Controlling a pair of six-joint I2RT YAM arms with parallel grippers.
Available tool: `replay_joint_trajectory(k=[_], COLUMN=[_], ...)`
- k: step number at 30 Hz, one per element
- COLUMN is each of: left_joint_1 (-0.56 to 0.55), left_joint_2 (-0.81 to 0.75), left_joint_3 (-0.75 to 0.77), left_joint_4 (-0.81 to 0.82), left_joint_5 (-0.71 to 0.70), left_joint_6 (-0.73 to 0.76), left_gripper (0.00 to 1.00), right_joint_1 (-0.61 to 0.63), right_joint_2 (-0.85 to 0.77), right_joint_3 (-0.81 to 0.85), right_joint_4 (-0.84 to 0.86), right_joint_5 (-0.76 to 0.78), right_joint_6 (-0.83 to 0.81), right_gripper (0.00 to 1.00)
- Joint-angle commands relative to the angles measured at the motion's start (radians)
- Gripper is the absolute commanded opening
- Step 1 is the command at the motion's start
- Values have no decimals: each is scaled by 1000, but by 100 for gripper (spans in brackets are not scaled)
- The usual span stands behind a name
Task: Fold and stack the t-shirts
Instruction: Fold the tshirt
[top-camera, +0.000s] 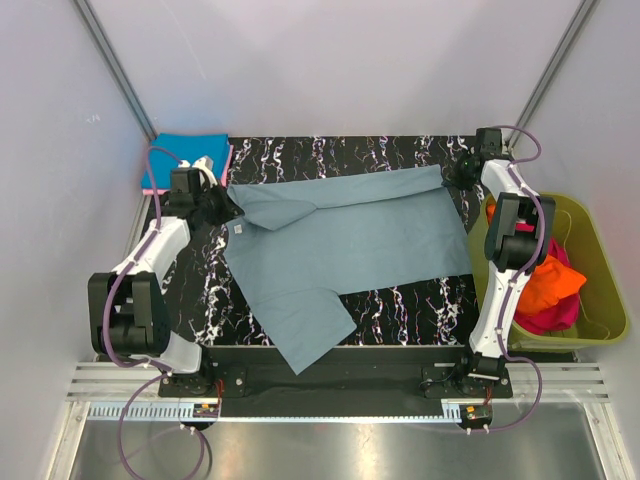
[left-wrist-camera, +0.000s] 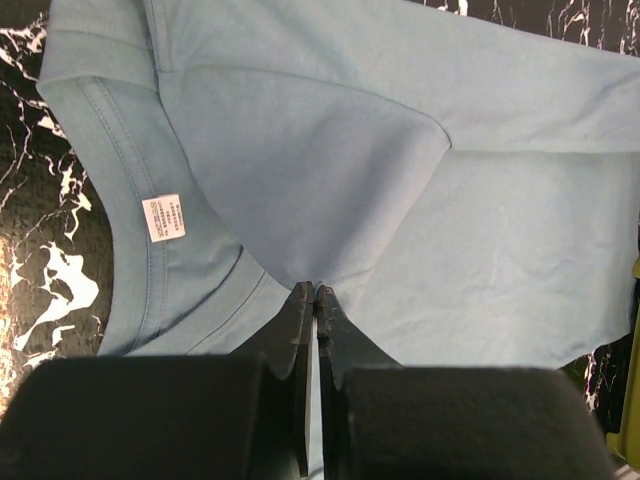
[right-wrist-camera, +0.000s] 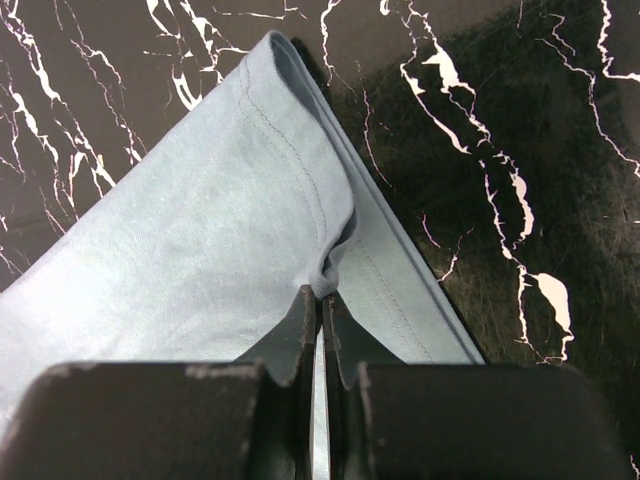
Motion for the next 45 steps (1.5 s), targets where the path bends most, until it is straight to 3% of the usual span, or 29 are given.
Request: replay_joint_trajectory(k=[1,12,17,22,30,37,39,41,45], left_joint_1=[-1,-1,-1,-3,-1,-1,-1,-1,-1], left_joint_2=[-40,-27,-24,-35,-88,-220,-222,-160,9], left_joint_3=[-6,0,-9,-17,-57,-152,-132,-94,65], left_joint_4=[31,28,25,5,-41,-110,-113,-107,-58], left_joint_5=[25,39,48,80,79,25,-4,-18,-42], left_joint_6=[4,10,16,37,73,90,83,76,57], left_gripper=[0,0,0,1,21,27,36,40,37], right_joint_1=[-8,-8,-8,-8,-8,-8,-6,-6,-2], right_joint_2=[-26,-32,-23,-16,-18,11,25,54,125], right_joint_3=[-12,-44,-49,-10,52,141,163,181,279], right_joint_4=[6,-14,-28,-76,-106,-131,-129,-128,-131], right_joint_5=[33,79,98,124,122,60,27,4,-39], right_joint_6=[-15,-18,-26,-75,-78,-37,-22,14,60], right_gripper=[3,6,14,34,59,61,61,62,62])
